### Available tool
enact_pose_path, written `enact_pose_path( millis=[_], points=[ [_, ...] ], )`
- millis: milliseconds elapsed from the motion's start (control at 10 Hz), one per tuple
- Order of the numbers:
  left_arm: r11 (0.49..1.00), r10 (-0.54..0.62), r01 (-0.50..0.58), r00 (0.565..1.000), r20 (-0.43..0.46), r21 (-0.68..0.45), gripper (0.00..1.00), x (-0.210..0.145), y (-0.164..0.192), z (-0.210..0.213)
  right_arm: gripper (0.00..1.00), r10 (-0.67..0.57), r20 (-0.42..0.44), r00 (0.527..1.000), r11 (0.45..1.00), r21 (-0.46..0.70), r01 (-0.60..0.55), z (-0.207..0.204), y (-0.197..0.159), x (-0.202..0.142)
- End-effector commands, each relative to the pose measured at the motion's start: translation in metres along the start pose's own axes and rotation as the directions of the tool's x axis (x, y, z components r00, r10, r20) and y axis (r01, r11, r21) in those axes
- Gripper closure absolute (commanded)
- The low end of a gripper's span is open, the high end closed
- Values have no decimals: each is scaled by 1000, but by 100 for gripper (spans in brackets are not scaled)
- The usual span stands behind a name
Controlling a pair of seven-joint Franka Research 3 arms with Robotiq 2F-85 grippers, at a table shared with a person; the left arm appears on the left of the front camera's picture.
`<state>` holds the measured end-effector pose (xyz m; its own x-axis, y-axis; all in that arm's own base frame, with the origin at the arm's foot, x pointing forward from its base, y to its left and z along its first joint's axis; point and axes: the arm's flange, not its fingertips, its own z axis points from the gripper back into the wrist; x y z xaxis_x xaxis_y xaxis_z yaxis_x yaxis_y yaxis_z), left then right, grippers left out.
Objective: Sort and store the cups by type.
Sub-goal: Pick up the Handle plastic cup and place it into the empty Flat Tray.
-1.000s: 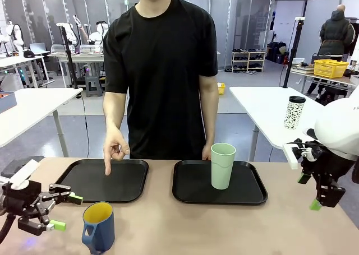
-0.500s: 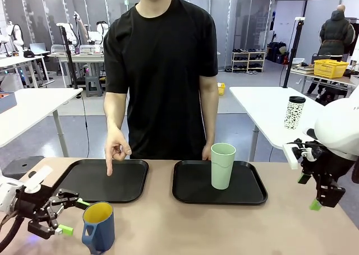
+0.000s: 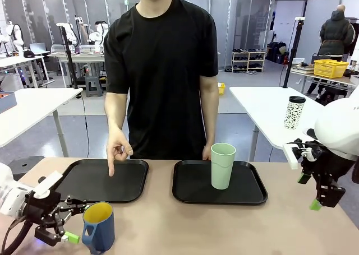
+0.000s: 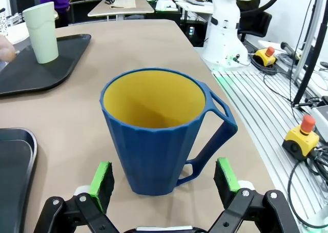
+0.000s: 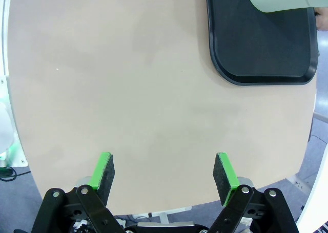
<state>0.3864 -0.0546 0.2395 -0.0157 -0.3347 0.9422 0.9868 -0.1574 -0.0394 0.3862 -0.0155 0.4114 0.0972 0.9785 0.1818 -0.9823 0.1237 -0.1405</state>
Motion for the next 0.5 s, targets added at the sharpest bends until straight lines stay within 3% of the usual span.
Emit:
enact_pose_path(
  millis=[0, 400],
  points=[
    [1000, 1, -1, 1000, 15, -11, 0, -3, 7, -8, 3, -21, -14, 1000, 1000, -6, 21, -1, 1, 2],
    [999, 3, -1, 999, 48, -42, 0, -8, 11, -27, 3, -21, -14, 1000, 1000, -6, 21, -1, 1, 2]
  ],
)
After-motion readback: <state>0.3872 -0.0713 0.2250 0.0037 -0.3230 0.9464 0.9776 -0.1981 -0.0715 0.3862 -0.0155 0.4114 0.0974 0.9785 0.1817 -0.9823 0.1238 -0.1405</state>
